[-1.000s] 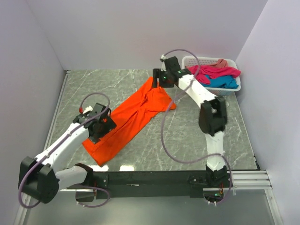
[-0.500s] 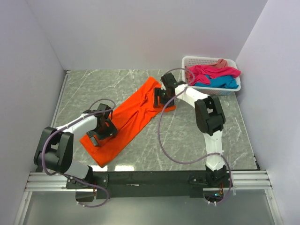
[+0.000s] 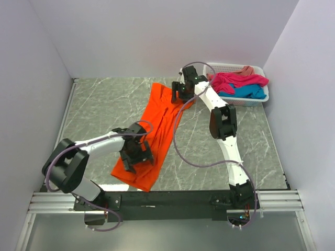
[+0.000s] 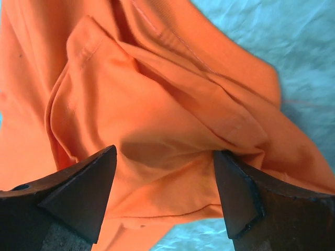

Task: Fold and stack the t-shirts
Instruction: Fold the tshirt

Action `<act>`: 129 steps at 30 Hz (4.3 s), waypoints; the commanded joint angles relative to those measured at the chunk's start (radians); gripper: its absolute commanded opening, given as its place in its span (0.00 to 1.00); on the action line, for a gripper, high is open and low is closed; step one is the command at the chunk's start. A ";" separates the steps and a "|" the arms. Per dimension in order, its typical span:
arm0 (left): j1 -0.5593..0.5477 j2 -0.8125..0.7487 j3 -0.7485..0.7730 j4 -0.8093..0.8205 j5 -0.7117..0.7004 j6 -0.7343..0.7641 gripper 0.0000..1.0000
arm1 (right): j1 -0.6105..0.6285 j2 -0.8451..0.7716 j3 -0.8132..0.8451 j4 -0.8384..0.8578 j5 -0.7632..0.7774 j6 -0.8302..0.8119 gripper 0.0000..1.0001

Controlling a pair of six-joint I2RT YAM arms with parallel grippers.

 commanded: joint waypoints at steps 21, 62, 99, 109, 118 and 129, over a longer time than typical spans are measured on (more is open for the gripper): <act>-0.432 0.278 0.424 0.080 -0.168 -0.247 0.99 | -0.025 -0.046 0.071 0.171 0.053 -0.094 0.83; -0.423 -0.299 -0.257 0.237 -0.188 -0.158 0.50 | 0.760 -1.496 -1.855 0.268 0.287 0.811 0.80; -0.246 -0.353 -0.082 0.175 -0.170 -0.022 0.01 | 0.771 -1.555 -1.754 0.236 0.549 0.782 0.00; -0.088 -0.132 0.194 0.319 -0.280 0.093 0.01 | 0.515 -1.400 -1.579 0.398 0.635 0.535 0.00; -0.005 0.133 0.450 0.286 -0.299 0.173 0.01 | 0.371 -1.254 -1.482 0.516 0.546 0.399 0.00; 0.064 0.314 0.579 0.312 -0.290 0.182 0.01 | 0.242 -1.056 -1.384 0.618 0.417 0.330 0.00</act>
